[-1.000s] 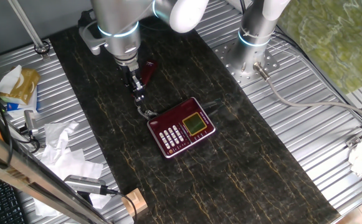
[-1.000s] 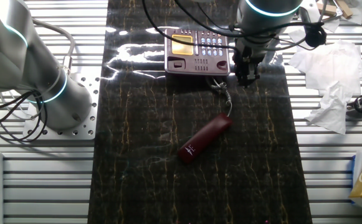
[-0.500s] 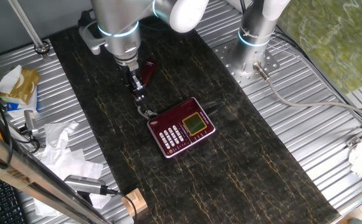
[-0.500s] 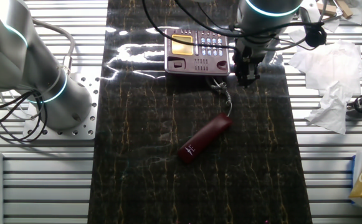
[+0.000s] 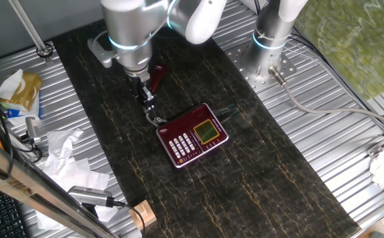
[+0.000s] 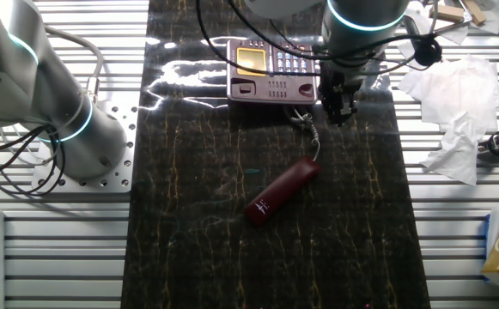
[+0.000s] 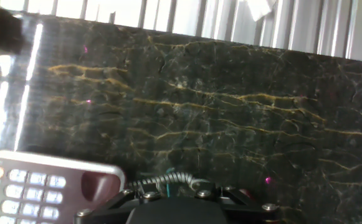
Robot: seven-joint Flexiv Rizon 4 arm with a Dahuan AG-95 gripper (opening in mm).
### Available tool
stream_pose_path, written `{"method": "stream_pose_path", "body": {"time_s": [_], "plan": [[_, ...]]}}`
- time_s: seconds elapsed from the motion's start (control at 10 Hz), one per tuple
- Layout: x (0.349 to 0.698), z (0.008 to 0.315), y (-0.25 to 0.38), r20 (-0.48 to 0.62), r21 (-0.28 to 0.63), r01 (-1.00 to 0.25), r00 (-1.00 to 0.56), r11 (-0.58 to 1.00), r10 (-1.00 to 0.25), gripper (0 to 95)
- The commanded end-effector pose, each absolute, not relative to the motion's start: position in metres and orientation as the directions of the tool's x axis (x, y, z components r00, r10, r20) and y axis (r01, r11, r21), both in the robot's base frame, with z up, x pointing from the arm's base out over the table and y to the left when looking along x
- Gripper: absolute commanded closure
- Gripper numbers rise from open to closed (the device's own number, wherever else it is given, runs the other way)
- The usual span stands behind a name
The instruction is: Place the handset of the telephone on the corresponding phone cradle
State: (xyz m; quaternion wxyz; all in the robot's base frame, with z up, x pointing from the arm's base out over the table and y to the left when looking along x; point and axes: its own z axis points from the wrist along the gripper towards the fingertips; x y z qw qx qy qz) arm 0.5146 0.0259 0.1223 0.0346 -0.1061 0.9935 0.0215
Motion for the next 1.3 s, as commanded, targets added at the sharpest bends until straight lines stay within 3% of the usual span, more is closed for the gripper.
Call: {"method": "stream_pose_path", "body": {"time_s": [0.1,0.2,0.3,0.4,1.3], "plan": [[0.5179,0.1206,0.0267,-0.062,0.019,-0.161,-0.985,0.987,-0.16,76.0],[0.5179,0.1206,0.0267,-0.055,0.02,-0.138,-0.989,0.99,-0.137,57.0],[0.5179,0.1206,0.0267,-0.037,0.01,-0.088,-0.995,0.996,-0.088,57.0],[0.5179,0.1206,0.0267,-0.037,-0.008,-0.074,-0.997,0.997,-0.075,76.0],[0.5179,0.1206,0.0267,-0.058,-0.005,-0.291,-0.955,0.957,-0.29,76.0]]}}
